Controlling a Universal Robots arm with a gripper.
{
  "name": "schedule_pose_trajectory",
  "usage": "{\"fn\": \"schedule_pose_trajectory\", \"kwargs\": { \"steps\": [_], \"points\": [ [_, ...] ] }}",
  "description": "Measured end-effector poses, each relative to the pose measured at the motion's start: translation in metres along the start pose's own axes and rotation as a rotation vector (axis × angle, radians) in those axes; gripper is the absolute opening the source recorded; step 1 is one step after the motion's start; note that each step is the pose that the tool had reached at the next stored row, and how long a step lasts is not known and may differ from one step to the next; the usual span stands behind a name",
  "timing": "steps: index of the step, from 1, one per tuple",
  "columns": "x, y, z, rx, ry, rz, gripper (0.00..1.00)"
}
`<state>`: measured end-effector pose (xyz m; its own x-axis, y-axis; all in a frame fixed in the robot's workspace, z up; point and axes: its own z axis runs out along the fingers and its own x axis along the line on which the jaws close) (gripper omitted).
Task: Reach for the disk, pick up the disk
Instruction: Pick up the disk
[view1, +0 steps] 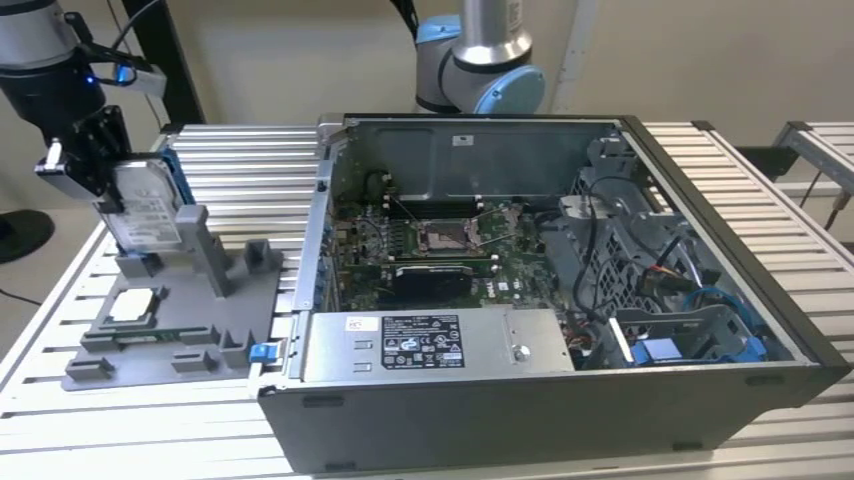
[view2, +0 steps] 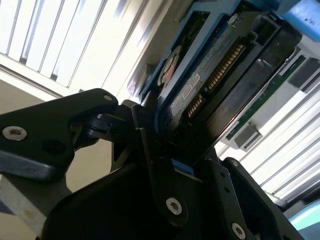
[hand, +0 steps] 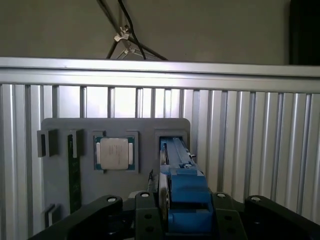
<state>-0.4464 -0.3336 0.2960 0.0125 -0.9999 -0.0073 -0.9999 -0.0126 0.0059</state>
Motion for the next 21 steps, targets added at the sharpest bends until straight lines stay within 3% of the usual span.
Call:
{"fn": "schedule_pose_trajectory", "kwargs": {
  "steps": [21],
  "points": [
    [-0.0002,0.0001,-0.0306,0.0001,-0.0001,0.0,0.0]
  ]
}}
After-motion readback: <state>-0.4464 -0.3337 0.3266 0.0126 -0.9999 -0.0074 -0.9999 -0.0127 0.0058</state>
